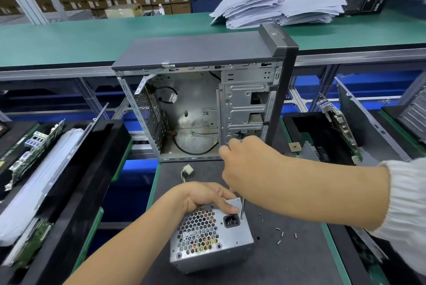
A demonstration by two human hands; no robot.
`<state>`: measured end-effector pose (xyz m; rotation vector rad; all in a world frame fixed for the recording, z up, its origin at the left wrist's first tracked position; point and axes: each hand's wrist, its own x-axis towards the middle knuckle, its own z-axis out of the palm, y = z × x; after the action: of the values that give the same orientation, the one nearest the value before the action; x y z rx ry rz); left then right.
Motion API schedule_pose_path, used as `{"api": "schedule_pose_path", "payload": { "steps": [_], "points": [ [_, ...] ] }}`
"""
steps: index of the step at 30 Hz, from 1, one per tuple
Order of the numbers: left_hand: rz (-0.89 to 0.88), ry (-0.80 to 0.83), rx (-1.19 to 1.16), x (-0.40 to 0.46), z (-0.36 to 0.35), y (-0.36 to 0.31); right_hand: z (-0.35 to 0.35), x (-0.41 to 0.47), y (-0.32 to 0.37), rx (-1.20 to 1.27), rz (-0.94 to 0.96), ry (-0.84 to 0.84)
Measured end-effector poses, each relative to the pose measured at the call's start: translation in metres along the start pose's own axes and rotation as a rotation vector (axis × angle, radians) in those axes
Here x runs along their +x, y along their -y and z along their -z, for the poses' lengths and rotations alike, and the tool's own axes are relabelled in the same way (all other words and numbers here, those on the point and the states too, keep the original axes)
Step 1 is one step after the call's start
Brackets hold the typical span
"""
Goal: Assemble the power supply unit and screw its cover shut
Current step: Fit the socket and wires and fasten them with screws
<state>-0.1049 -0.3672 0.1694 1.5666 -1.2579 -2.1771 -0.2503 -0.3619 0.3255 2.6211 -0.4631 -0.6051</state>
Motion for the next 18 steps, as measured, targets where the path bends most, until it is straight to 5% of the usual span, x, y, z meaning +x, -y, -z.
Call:
{"api": "schedule_pose_path", "payload": {
  "steps": [18],
  "points": [
    [-0.036, 0.008, 0.087, 0.009, 0.005, 0.006, -0.006, 0.0, -0.007, 0.047, 0.055, 0.124]
  ]
}}
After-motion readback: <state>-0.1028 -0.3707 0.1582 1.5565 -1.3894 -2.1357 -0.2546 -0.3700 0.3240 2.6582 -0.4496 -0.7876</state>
